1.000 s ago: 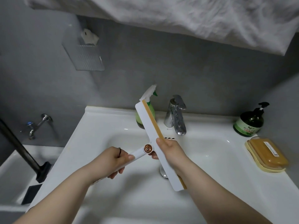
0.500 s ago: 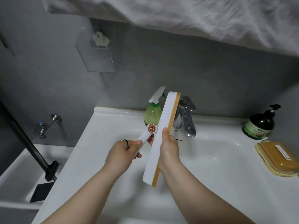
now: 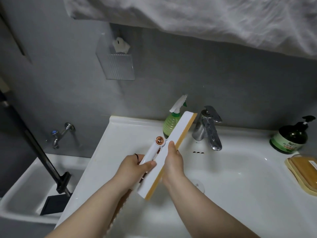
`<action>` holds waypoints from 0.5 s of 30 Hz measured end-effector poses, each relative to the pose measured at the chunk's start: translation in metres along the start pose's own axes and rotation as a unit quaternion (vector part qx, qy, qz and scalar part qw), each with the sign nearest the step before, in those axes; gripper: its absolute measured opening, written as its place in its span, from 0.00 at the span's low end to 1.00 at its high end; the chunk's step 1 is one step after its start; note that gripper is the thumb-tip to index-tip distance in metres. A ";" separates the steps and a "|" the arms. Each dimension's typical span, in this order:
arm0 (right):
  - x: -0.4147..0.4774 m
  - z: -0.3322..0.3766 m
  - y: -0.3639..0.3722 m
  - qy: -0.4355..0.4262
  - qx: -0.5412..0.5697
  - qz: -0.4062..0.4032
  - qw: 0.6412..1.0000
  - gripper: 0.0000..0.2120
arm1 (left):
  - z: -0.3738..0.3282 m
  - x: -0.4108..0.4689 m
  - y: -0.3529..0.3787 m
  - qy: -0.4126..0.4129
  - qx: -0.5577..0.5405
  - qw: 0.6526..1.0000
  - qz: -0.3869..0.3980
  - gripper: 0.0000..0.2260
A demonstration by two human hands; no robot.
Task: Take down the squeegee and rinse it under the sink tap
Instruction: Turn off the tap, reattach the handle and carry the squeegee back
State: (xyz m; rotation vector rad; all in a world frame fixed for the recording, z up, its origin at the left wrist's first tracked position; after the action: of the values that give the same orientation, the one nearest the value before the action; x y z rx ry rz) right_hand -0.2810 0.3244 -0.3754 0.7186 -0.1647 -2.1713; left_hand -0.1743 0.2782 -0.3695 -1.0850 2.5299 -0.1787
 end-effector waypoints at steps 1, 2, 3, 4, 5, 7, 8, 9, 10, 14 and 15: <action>0.002 0.001 -0.001 -0.008 -0.022 -0.009 1.000 0.10 | -0.002 0.002 -0.009 0.001 0.027 1.000 0.009 0.15; 0.005 0.002 -0.002 -0.027 -0.044 -0.025 0.998 0.10 | -0.004 0.003 -0.019 0.001 0.059 0.998 0.017 0.16; 0.006 0.004 -0.005 -0.052 -0.062 -0.044 0.996 0.11 | -0.006 0.005 -0.029 -0.001 0.097 0.995 0.026 0.17; 0.007 0.008 -0.009 -0.081 -0.083 -0.064 0.991 0.13 | -0.008 0.006 -0.037 -0.004 0.134 0.990 0.035 0.19; 0.007 0.011 -0.011 -0.113 -0.114 -0.084 0.983 0.14 | -0.010 0.007 -0.046 -0.005 0.164 0.986 0.038 0.20; 0.002 0.020 -0.009 -0.194 -0.208 -0.124 0.951 0.20 | -0.016 0.007 -0.064 0.003 0.190 0.981 0.028 0.20; -0.003 0.025 -0.006 -0.243 -0.253 -0.138 0.926 0.22 | -0.021 0.008 -0.069 0.004 0.207 0.978 0.024 0.18; -0.008 0.028 -0.001 -0.283 -0.290 -0.147 0.903 0.23 | -0.025 0.008 -0.075 0.003 0.239 0.971 0.017 0.17; -0.014 0.031 0.003 -0.313 -0.322 -0.153 0.880 0.23 | -0.029 0.007 -0.079 -0.004 0.284 0.959 0.011 0.17; -0.023 0.042 0.039 -0.384 -0.535 -0.011 0.752 0.21 | -0.043 0.000 -0.085 -0.020 0.425 0.905 -0.011 0.11; -0.021 0.040 0.049 -0.364 -0.595 0.060 0.714 0.21 | -0.046 0.000 -0.084 -0.016 0.434 0.901 -0.008 0.07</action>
State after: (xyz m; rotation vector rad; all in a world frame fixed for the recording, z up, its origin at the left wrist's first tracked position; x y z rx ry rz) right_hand -0.2598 0.3033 -0.3162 -0.8703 0.7268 -1.7822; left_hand -0.1360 0.2186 -0.3050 -0.7083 2.0102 -1.1469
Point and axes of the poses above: each hand's wrist, its own x-axis towards the middle knuckle, its own y-axis out of the palm, z = x × y, the point moved 5 cm from there along x, towards the middle knuckle, and after that the axes turned 9 degrees about z, right-handed, at the moved point
